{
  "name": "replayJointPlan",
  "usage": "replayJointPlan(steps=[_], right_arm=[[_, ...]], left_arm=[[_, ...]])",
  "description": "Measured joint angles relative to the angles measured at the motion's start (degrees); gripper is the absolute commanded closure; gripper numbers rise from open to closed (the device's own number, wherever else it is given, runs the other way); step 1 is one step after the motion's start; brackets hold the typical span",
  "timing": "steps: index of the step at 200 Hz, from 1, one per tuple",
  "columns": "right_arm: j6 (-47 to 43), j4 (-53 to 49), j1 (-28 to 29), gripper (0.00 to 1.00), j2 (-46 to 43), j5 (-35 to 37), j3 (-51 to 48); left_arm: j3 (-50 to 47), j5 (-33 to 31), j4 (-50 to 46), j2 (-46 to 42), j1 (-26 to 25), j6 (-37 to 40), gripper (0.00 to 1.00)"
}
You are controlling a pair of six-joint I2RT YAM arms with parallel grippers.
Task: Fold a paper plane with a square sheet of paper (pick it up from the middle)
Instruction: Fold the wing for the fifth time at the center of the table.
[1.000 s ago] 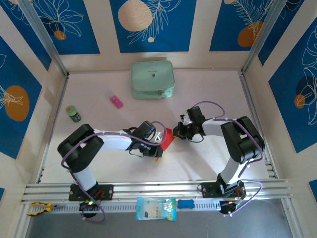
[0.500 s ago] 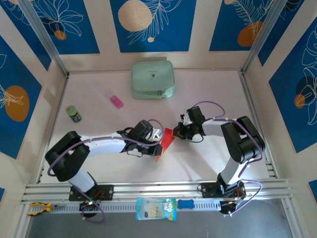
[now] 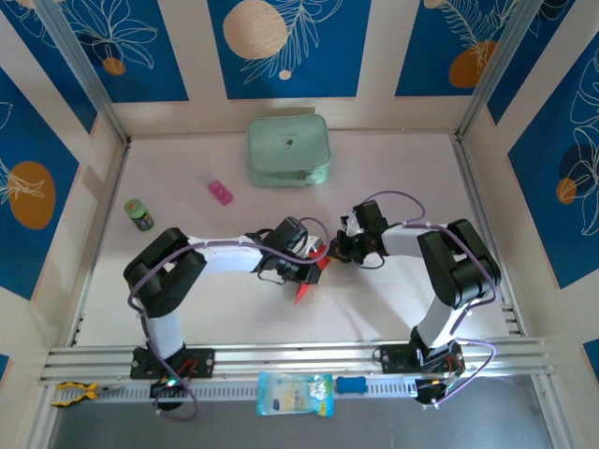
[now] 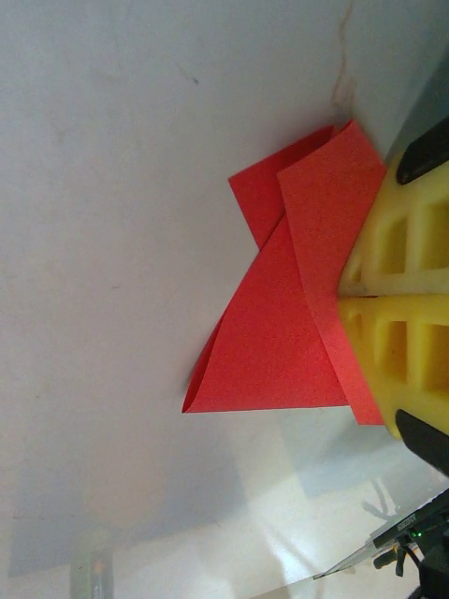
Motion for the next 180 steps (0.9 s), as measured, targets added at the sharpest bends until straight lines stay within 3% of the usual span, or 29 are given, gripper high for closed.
replayJointPlan(steps=[127,180], right_arm=[[0.0,-0.6,-0.2,0.96,-0.1,0.0,0.0],[0.0,-1.0,-0.6,0.96,-0.3,0.1,0.0]], left_arm=[[-3.5,0.4,1.1,-0.6,0.2,1.2,0.89],[-2.2,-0.1,0.7,-3.0,2.5,-0.1,0.86]])
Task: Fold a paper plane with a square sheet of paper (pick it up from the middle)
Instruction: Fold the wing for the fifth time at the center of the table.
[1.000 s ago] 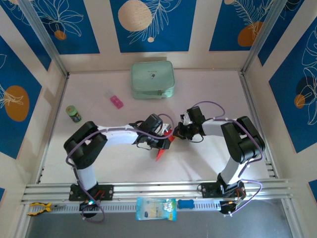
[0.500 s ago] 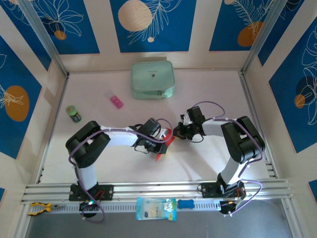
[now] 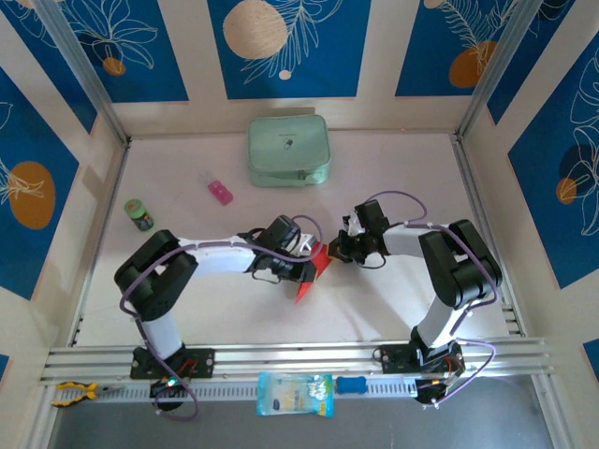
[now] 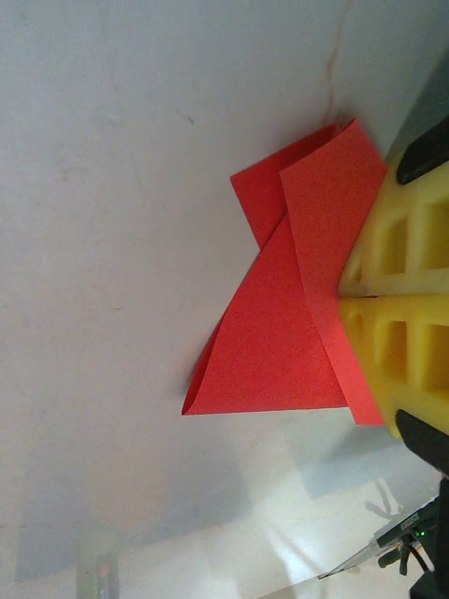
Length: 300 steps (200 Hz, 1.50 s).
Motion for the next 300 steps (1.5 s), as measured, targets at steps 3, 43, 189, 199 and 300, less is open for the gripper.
replayJointPlan(steps=[3,43,189,199,300], right_arm=[[0.0,0.0,0.0,0.96,0.0,0.0,0.0],[0.0,0.0,0.0,0.96,0.0,0.0,0.0],[0.0,2.5,4.3,0.92,-5.1,-2.4,-1.3],[0.2,3.0,4.7,0.93,-5.0,-2.3,-2.8],[-1.0,3.6,-7.8,0.93,3.7,-1.1,3.1]], left_arm=[[0.2,0.0,0.0,0.2,0.1,0.0,0.86],[1.3,-0.1,0.8,3.8,0.7,-0.2,0.89],[-2.0,-0.4,6.1,4.0,0.7,-2.4,0.96],[-2.1,-0.3,6.4,4.0,0.7,-2.9,0.97],[-3.7,0.2,9.8,3.9,0.8,-4.7,0.98]])
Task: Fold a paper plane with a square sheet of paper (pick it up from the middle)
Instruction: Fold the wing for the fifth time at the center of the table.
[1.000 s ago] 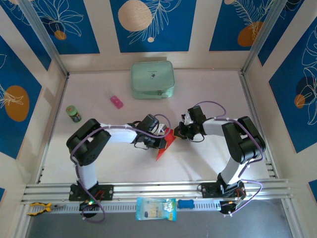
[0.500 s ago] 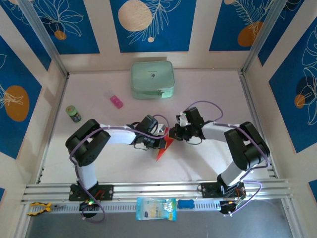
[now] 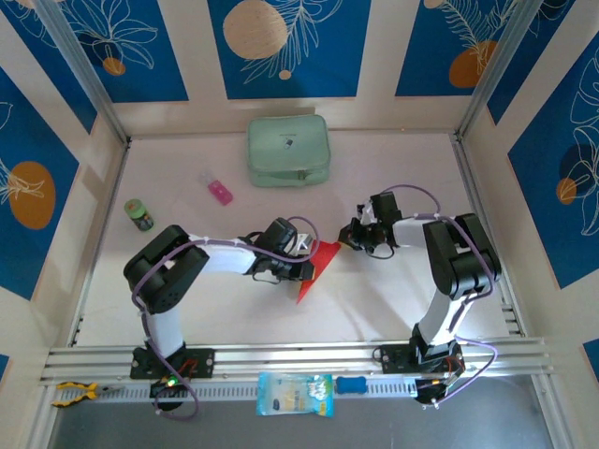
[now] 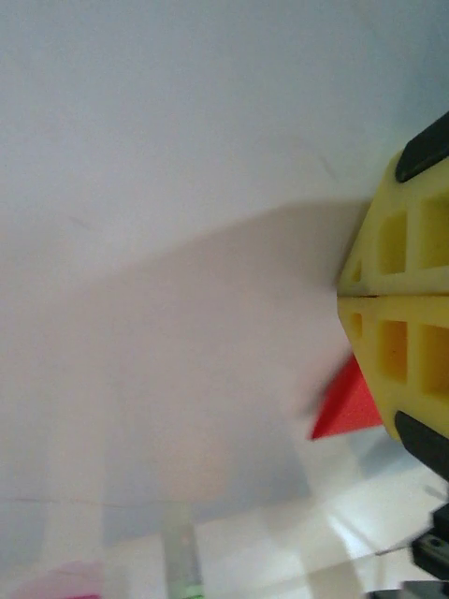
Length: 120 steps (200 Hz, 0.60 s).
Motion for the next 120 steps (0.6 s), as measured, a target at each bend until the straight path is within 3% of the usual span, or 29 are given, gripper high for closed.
replayJointPlan(steps=[40,73,120], right_arm=[[-0.1,-1.0,-0.9,0.92,0.0,0.3,0.8],[0.3,-1.7,-0.6,0.9,-5.9,0.9,-0.9],[2.1,-1.7,3.8,0.87,-10.9,0.8,-3.7]], left_arm=[[-1.1,0.1,1.8,-0.3,0.0,-1.5,0.98],[-1.5,-0.4,2.5,-0.5,-0.1,-3.1,0.97],[-1.8,-6.2,-0.3,-2.9,-2.4,-4.6,0.91]])
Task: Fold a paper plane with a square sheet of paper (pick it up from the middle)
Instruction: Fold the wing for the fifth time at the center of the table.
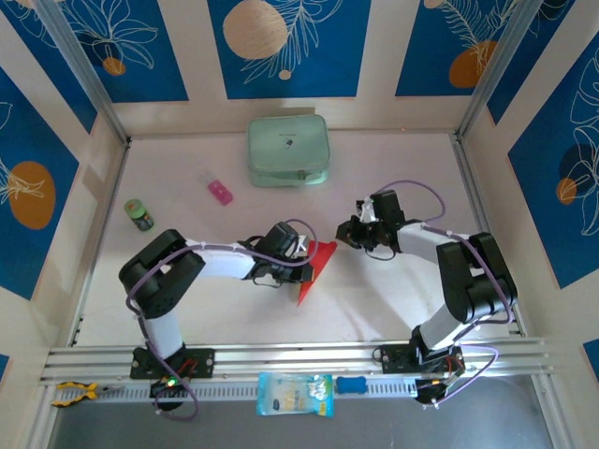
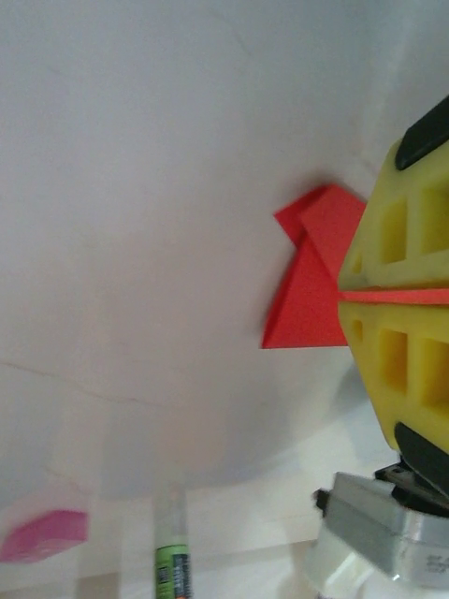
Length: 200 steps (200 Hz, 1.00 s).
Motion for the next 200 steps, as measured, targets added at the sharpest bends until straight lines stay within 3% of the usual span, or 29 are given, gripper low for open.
replayJointPlan(steps=[57,97,130,200], right_arm=[[3.2,-1.4,5.1,0.87,-4.4,0.5,-6.0],[5.2,-2.2,6.5,0.87,-8.0,0.9,-8.2],[6.0,-2.4,7.4,0.86,-9.0,1.2,-8.4],[6.5,-2.5,9.0,0.83,-8.2,1.5,-8.4]], left_arm=[[-0.4,-3.6,-5.2,-4.2,-1.3,0.3,0.79],[-0.4,-5.8,-7.1,-7.8,-1.1,2.0,0.77],[-1.9,-6.2,-7.6,-9.8,0.2,2.4,0.71],[-4.8,-3.3,-7.0,-10.6,5.4,1.6,0.67]])
